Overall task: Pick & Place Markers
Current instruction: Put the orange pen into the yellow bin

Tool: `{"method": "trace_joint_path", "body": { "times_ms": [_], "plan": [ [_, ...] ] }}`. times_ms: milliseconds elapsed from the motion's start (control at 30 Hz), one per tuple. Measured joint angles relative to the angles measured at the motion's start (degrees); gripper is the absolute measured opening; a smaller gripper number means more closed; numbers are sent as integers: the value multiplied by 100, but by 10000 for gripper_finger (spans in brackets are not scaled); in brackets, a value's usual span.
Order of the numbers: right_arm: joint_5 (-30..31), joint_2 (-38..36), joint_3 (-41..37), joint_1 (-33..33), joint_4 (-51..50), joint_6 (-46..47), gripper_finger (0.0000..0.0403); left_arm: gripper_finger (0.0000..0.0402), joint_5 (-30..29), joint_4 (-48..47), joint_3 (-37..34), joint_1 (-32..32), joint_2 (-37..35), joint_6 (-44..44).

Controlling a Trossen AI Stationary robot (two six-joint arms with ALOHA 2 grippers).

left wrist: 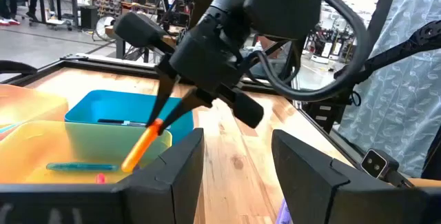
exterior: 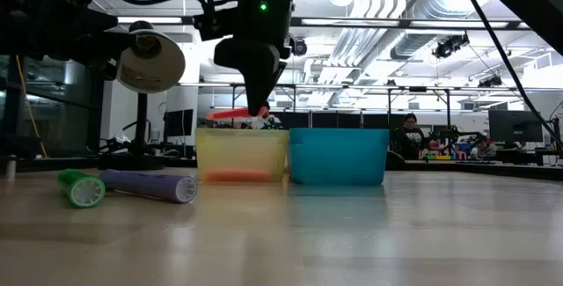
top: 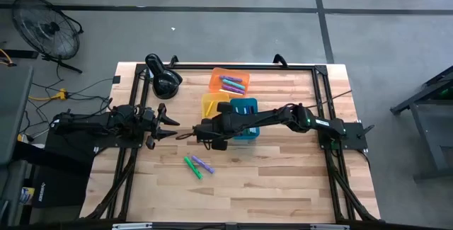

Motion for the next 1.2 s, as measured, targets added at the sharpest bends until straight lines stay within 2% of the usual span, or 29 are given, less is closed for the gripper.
{"method": "trace_joint_path", "body": {
  "times_ms": [233,367,500,733,833,1000,1200],
  "plan": [
    [129,-1,0,-101,-170,-151,22,170,0,0,0,0,0,-1],
    [79,-2,0,-173,-196,-547,22,170,0,0,0,0,0,0],
    [-275,-2,0,-360,-191,-1002,21,170,0,0,0,0,1,0],
    [-508,-2,0,-676,-187,-1687,20,170,0,0,0,0,0,-2],
    [-831,-2,0,-784,-157,-2019,20,170,0,0,0,0,0,-1],
    [-1059,-2,0,-861,-6,-2178,20,170,0,0,-2,0,0,0],
    [-1804,10,0,-886,291,-2194,21,170,0,0,0,0,2,0]
  ]
}}
